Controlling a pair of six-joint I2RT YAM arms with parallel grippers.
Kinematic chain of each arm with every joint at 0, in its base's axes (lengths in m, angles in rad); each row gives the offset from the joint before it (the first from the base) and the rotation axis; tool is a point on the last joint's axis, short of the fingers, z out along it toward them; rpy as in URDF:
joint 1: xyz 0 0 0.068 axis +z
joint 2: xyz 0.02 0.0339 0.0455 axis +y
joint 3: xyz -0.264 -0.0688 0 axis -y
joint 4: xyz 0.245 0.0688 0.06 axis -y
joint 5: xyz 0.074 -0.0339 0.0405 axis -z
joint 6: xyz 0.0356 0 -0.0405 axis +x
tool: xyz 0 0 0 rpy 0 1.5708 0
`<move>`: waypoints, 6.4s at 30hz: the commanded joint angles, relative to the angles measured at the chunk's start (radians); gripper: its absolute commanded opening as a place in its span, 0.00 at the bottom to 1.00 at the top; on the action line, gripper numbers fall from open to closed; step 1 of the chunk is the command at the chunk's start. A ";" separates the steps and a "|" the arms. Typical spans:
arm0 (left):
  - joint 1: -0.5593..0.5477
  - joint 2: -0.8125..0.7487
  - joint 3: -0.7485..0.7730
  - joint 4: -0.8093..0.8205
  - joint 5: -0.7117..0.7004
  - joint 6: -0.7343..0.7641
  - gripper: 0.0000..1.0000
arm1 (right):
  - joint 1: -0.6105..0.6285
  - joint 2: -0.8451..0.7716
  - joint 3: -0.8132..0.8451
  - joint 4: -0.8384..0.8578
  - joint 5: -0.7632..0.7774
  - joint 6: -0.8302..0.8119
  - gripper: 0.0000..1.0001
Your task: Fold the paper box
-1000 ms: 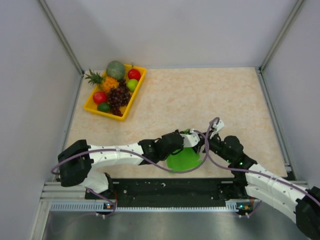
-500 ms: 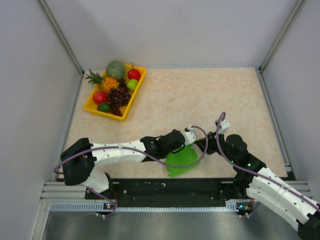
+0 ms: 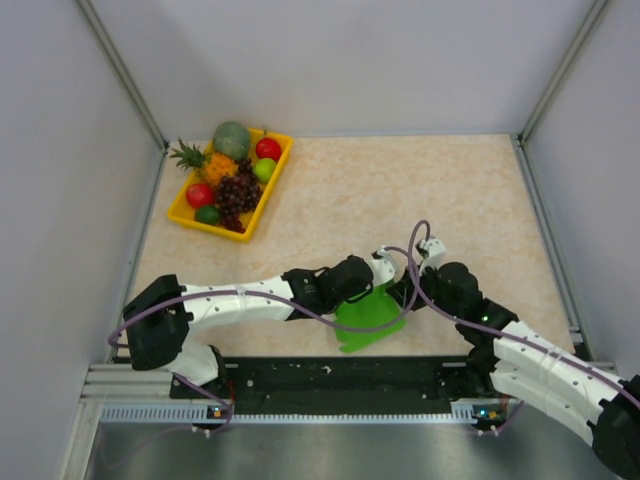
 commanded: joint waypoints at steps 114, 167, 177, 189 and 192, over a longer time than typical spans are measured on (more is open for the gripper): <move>0.076 -0.622 -0.478 0.450 0.458 0.036 0.00 | -0.430 0.105 -0.014 0.785 -1.073 0.460 0.63; 0.082 -0.446 -0.299 0.386 0.426 0.078 0.00 | 0.029 0.108 0.169 0.061 -0.322 0.044 0.30; 0.082 -0.277 -0.196 0.244 0.438 -0.030 0.00 | 0.133 0.187 0.101 0.072 -0.078 -0.011 0.31; 0.085 -0.136 -0.151 0.216 0.469 -0.053 0.00 | 0.153 0.282 0.072 0.117 0.037 -0.046 0.31; 0.083 -0.104 -0.144 0.210 0.504 -0.041 0.00 | 0.155 0.320 0.092 0.124 0.028 -0.054 0.28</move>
